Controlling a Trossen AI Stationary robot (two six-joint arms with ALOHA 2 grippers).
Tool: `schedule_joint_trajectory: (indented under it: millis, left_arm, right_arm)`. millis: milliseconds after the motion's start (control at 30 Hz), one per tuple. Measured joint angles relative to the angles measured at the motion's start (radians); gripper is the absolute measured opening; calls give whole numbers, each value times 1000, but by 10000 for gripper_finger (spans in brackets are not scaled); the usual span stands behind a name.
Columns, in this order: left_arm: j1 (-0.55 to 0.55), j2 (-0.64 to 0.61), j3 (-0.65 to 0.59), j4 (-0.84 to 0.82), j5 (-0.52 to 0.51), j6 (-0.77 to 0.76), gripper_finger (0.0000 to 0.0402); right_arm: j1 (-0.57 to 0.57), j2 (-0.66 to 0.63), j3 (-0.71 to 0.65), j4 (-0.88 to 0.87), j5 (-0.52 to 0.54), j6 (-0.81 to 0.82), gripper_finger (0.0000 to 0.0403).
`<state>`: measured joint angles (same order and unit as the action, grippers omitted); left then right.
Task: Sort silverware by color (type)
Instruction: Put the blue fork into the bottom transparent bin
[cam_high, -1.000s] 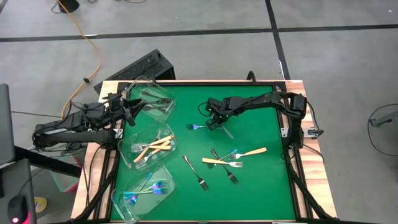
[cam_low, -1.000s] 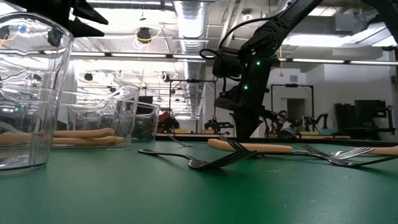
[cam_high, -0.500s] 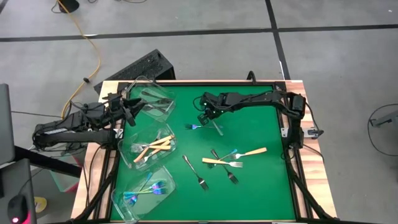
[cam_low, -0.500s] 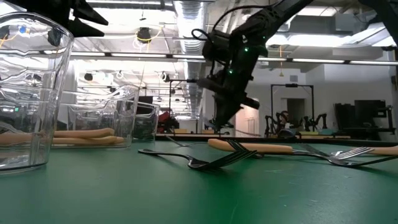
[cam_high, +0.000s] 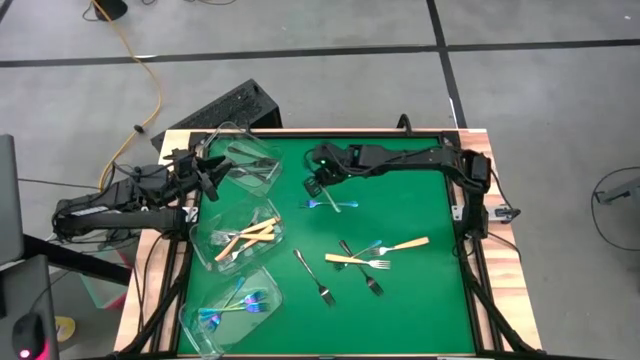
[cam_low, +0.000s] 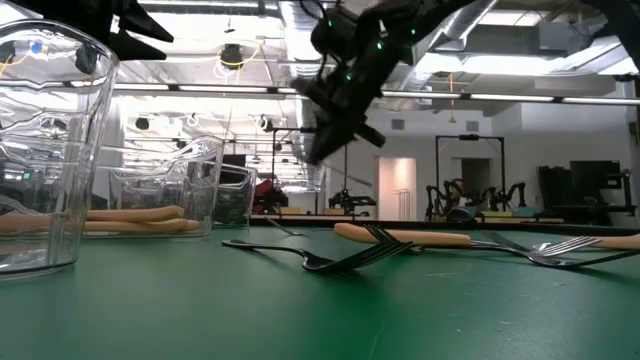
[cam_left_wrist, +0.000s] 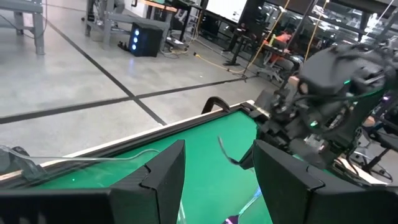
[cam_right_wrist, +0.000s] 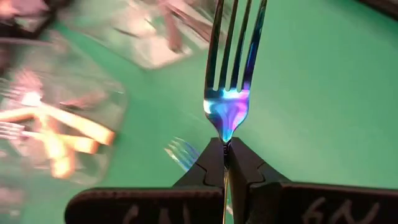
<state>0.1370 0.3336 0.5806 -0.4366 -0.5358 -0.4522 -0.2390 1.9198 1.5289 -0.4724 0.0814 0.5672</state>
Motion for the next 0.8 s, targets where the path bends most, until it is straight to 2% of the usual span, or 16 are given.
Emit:
schedule_joint_trajectory:
  millis: [500, 800]
  left_arm:
    - [0, 0, 0, 0, 6, -77, 172]
    - [0, 0, 0, -1, 6, -146, 172]
  right_arm:
    - [160, -1, 149, 79, 59, -187, 13]
    - [278, -2, 164, 238, 103, -270, 13]
